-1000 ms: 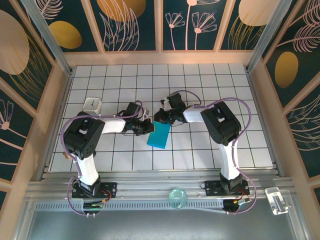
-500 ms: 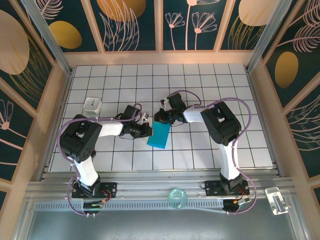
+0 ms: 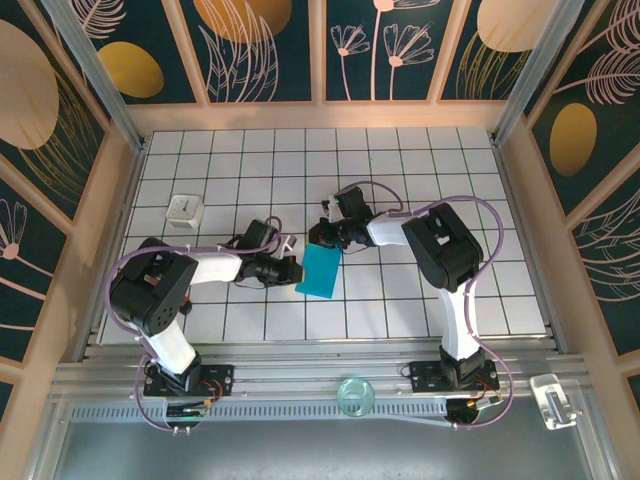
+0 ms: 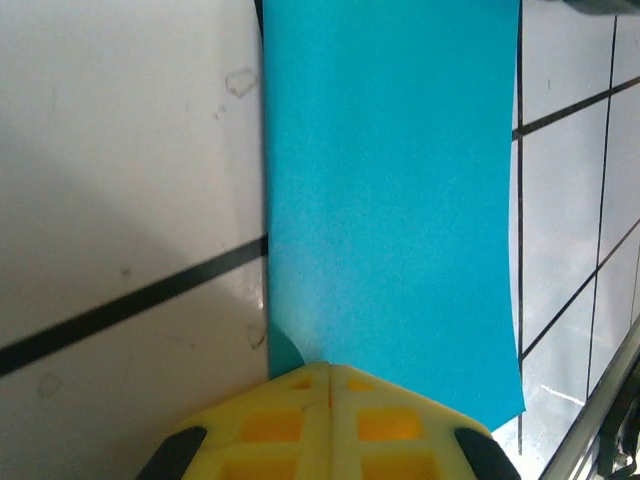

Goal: Fold a paper plane with a square sheet of paper (pick it up from the middle)
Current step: First fold in half a square sheet of paper at the center of the table.

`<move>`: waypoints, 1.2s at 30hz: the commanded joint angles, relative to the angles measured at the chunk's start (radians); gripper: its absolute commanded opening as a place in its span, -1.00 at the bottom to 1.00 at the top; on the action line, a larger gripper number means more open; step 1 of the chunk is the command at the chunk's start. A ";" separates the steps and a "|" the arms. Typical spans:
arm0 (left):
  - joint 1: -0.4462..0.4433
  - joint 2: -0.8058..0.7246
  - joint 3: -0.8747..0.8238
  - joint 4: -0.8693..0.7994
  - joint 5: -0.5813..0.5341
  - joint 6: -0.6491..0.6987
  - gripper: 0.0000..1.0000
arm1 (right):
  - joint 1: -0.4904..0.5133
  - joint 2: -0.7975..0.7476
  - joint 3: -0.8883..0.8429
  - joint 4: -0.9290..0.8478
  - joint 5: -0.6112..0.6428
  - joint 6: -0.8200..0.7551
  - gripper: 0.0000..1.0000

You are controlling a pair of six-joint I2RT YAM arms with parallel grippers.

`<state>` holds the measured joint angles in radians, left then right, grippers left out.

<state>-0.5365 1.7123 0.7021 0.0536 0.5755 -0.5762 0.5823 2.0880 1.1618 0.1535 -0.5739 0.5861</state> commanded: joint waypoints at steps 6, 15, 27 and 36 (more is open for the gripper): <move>-0.045 -0.040 -0.107 -0.187 0.015 -0.006 -1.00 | -0.027 0.059 -0.066 -0.179 0.161 -0.020 -1.00; -0.059 -0.101 -0.172 -0.209 0.008 -0.024 -1.00 | -0.029 0.062 -0.061 -0.186 0.163 -0.026 -1.00; 0.000 -0.207 -0.049 0.084 0.097 -0.202 -0.90 | -0.022 0.030 -0.060 -0.178 0.088 -0.100 -1.00; -0.005 -0.020 0.036 0.038 -0.012 -0.124 -1.00 | -0.029 -0.066 0.010 -0.204 -0.023 -0.180 -1.00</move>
<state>-0.5396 1.6665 0.7441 0.0940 0.5926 -0.7147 0.5648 2.0571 1.1587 0.0772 -0.5880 0.4622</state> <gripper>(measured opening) 0.061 0.042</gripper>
